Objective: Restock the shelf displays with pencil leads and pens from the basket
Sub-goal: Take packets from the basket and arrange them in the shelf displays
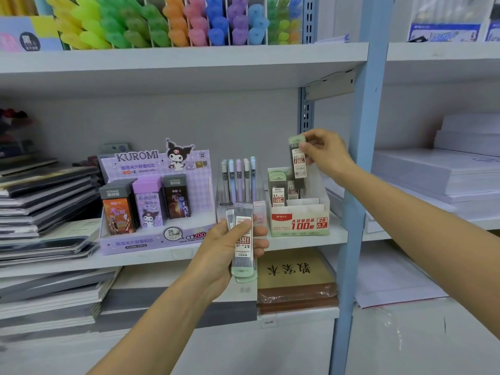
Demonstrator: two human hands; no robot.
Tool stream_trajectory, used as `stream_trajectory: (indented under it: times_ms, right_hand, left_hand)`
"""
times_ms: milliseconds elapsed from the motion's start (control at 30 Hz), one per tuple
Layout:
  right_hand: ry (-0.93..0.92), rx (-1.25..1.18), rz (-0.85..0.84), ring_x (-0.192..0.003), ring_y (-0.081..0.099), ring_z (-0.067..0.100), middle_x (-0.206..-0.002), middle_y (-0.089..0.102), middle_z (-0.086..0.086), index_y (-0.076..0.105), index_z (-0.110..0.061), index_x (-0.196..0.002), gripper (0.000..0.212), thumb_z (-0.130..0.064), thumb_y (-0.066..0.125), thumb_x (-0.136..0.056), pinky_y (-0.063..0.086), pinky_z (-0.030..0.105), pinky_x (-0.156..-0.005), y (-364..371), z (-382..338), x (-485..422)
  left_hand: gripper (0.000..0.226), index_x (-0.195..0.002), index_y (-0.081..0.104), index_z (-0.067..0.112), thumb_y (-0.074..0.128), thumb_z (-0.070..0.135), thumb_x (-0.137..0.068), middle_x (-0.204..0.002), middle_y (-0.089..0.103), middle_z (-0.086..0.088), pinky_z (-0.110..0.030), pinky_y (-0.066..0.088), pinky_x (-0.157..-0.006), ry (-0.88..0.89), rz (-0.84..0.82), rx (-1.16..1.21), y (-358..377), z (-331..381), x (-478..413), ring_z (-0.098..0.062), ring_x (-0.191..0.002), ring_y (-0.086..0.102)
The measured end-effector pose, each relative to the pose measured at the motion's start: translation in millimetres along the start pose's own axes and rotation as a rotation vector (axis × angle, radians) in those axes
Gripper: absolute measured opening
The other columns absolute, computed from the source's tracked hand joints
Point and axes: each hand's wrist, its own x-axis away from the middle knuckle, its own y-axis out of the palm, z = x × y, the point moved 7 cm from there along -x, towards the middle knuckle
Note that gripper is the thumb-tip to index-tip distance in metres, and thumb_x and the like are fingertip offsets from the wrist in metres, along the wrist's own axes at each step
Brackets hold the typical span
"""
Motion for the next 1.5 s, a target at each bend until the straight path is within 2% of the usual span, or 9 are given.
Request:
stream_trajectory:
  times_ms: [500,633,700,833,933,1067,1233,1367,1500]
  right_hand:
    - [-0.047,0.078,-0.145,-0.079,0.069,0.017,-0.086,0.067,0.004,0.053,-0.017,-0.111,0.023,-0.009,0.062,-0.092,0.059,0.032,-0.074,21,21,25]
    - [-0.121,0.373,-0.099,-0.088,0.055,0.012,-0.102,0.059,0.0,0.068,-0.016,-0.1,0.014,-0.012,0.069,-0.086,0.051,0.03,-0.08,22,18,22]
    - [-0.1,0.432,-0.083,-0.093,0.05,0.011,-0.112,0.054,0.004,0.066,-0.014,-0.116,0.029,-0.016,0.069,-0.087,0.043,0.025,-0.082,21,17,22]
    - [-0.126,0.151,-0.061,-0.088,0.058,0.006,-0.114,0.059,-0.001,0.055,-0.021,-0.128,0.036,-0.026,0.061,-0.093,0.044,0.014,-0.075,14,-11,36]
    - [-0.148,-0.055,-0.35,-0.074,0.066,0.003,-0.097,0.069,-0.009,0.062,-0.026,-0.115,0.024,-0.035,0.058,-0.093,0.051,0.015,-0.061,38,-38,67]
    - [-0.167,-0.114,-0.719,-0.072,0.064,0.003,-0.083,0.07,-0.013,0.067,-0.021,-0.114,0.024,-0.026,0.067,-0.09,0.053,0.018,-0.068,72,-52,107]
    - [-0.07,-0.23,-0.634,-0.081,0.064,0.014,-0.092,0.071,0.007,0.069,-0.017,-0.109,0.019,-0.018,0.065,-0.091,0.053,0.024,-0.072,63,-42,107]
    - [-0.01,-0.353,-0.399,-0.082,0.066,0.012,-0.098,0.069,0.01,0.063,-0.011,-0.108,0.016,-0.013,0.062,-0.092,0.054,0.021,-0.069,43,-32,104]
    - [0.048,-0.268,-0.569,-0.084,0.069,0.023,-0.096,0.071,0.012,0.056,-0.013,-0.112,0.021,-0.008,0.06,-0.093,0.058,0.032,-0.075,53,-22,124]
  left_hand:
    - [0.014,-0.105,0.062,0.004,0.055,0.012,-0.096,-0.087,0.075,-0.013,-0.023,0.056,-0.053,-0.02,0.007,-0.003,-4,1,5,-0.018,-0.063,0.071]
    - [0.019,-0.109,0.062,0.007,0.058,0.017,-0.094,-0.095,0.076,-0.012,-0.022,0.055,-0.054,-0.016,0.003,-0.063,-4,1,5,-0.016,-0.065,0.071]
    - [0.022,-0.111,0.062,0.008,0.06,0.019,-0.092,-0.096,0.076,-0.011,-0.021,0.055,-0.054,-0.016,0.0,-0.077,-3,2,5,-0.015,-0.065,0.071]
    - [0.025,-0.111,0.061,0.007,0.062,0.02,-0.09,-0.097,0.076,-0.011,-0.021,0.054,-0.054,-0.007,-0.016,-0.099,0,3,4,-0.015,-0.065,0.071]
    - [0.033,-0.113,0.061,0.007,0.065,0.023,-0.084,-0.097,0.076,-0.011,-0.021,0.055,-0.055,0.012,-0.056,-0.126,9,5,5,-0.015,-0.065,0.07]
    - [0.044,-0.116,0.059,0.009,0.069,0.026,-0.077,-0.1,0.075,-0.013,-0.021,0.055,-0.058,0.028,-0.142,-0.192,22,6,8,-0.017,-0.07,0.071]
    - [0.055,-0.121,0.055,0.003,0.076,0.012,-0.071,-0.108,0.072,-0.016,-0.024,0.057,-0.07,-0.039,-0.188,-0.166,15,5,10,-0.027,-0.092,0.072]
    - [0.048,-0.111,0.065,-0.001,0.077,0.009,-0.065,-0.102,0.073,-0.018,-0.026,0.058,-0.07,0.026,0.02,-0.077,-10,13,6,-0.024,-0.084,0.072]
    - [0.034,-0.098,0.07,0.003,0.075,0.015,-0.067,-0.089,0.076,-0.011,-0.019,0.055,-0.062,0.19,0.162,-0.003,-21,26,6,-0.013,-0.069,0.07]
